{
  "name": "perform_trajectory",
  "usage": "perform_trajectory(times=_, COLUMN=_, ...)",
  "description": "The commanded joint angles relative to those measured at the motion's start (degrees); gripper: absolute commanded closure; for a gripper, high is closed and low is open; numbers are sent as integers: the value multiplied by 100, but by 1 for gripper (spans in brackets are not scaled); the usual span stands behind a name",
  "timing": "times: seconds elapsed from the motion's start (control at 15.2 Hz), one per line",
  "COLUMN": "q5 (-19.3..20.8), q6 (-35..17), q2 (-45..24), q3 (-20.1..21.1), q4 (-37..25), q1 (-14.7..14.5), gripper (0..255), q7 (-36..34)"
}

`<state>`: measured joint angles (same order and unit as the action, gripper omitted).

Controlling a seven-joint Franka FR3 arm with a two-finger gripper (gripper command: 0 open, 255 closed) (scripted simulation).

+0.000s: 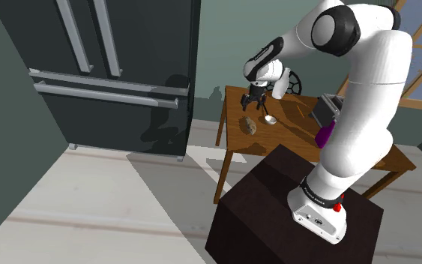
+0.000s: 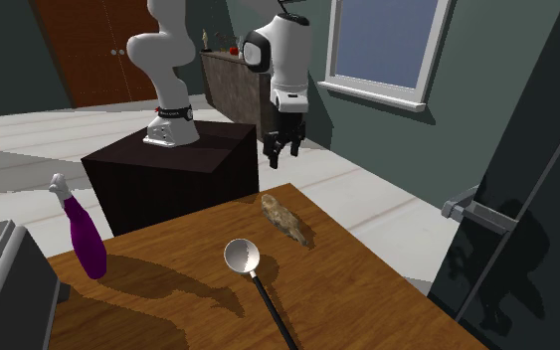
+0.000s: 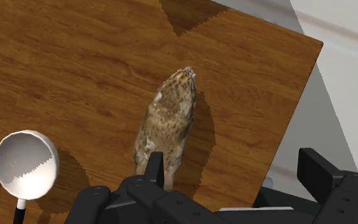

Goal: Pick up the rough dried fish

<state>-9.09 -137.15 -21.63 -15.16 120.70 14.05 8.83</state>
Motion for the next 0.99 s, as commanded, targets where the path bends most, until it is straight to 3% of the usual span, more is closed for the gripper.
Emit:
perform_trajectory(times=0.0, q5=-178, q6=-88, q2=-502, q3=31, q4=-347, q1=137, gripper=0, q7=39)
perform_trajectory(times=0.46, q5=-581, q6=-136, q2=-1928, q3=107, q4=-1520, q1=673, gripper=0, q7=74)
perform_trajectory(times=0.92, q5=-690, q6=-378, q2=-2419, q3=213, q4=-1757, q1=787, gripper=0, q7=121)
